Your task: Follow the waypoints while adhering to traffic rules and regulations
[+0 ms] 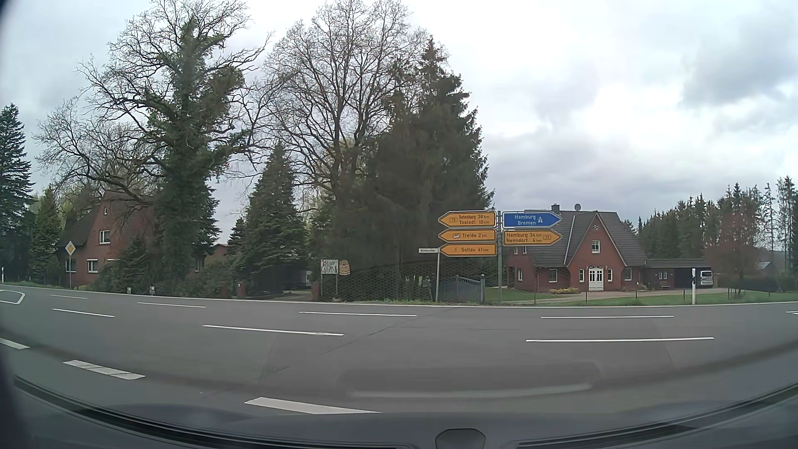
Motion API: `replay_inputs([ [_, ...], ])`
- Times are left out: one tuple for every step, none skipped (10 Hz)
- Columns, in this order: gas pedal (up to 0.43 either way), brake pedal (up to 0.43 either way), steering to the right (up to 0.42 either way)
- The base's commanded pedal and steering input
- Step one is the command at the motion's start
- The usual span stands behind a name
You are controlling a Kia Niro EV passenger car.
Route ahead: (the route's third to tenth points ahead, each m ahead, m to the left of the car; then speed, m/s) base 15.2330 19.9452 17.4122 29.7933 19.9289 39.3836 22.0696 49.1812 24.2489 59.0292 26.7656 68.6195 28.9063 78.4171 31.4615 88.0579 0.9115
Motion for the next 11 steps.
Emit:
replay_inputs([
  [0.177, 0.006, -0.048],
  [0.248, 0.006, -0.05],
  [0.311, 0.006, -0.052],
  [0.339, 0.006, -0.056],
  [0.358, 0.006, -0.063],
  [0.37, 0.006, -0.078],
  [0.37, 0.006, -0.098],
  [0.37, 0.006, -0.111],
  [0.37, 0.006, -0.127],
  [0.37, 0.006, -0.136],
  [0.37, 0.006, -0.153],
])
